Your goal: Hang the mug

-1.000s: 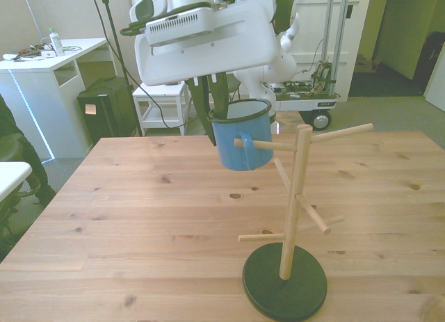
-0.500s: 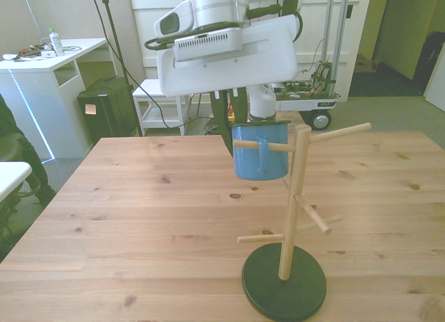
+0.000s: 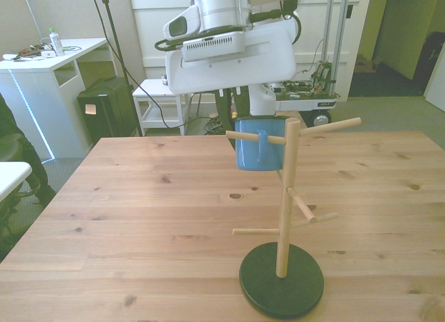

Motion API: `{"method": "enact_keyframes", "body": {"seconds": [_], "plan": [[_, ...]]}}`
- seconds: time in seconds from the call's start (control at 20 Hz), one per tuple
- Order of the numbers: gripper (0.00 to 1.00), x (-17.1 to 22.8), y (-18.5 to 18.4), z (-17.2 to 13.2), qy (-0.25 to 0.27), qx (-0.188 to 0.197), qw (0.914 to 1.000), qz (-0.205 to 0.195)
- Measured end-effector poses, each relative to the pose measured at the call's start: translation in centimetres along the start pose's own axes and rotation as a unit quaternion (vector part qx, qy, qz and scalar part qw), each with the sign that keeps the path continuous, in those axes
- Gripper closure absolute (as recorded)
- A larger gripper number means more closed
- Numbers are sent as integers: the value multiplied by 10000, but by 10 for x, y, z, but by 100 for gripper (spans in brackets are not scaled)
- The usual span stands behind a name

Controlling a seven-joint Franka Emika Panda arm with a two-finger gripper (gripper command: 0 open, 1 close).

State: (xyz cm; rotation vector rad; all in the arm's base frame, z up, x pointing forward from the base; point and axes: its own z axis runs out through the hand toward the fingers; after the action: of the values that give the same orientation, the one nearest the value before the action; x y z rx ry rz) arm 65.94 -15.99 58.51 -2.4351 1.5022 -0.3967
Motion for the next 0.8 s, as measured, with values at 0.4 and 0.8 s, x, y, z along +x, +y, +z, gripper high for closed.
{"method": "enact_keyframes", "body": {"seconds": [0.4,0.8], "plan": [[0,0,8,1,-3,-4,10000,41],[0,-8,32,-7,-71,5,10000,16]]}}
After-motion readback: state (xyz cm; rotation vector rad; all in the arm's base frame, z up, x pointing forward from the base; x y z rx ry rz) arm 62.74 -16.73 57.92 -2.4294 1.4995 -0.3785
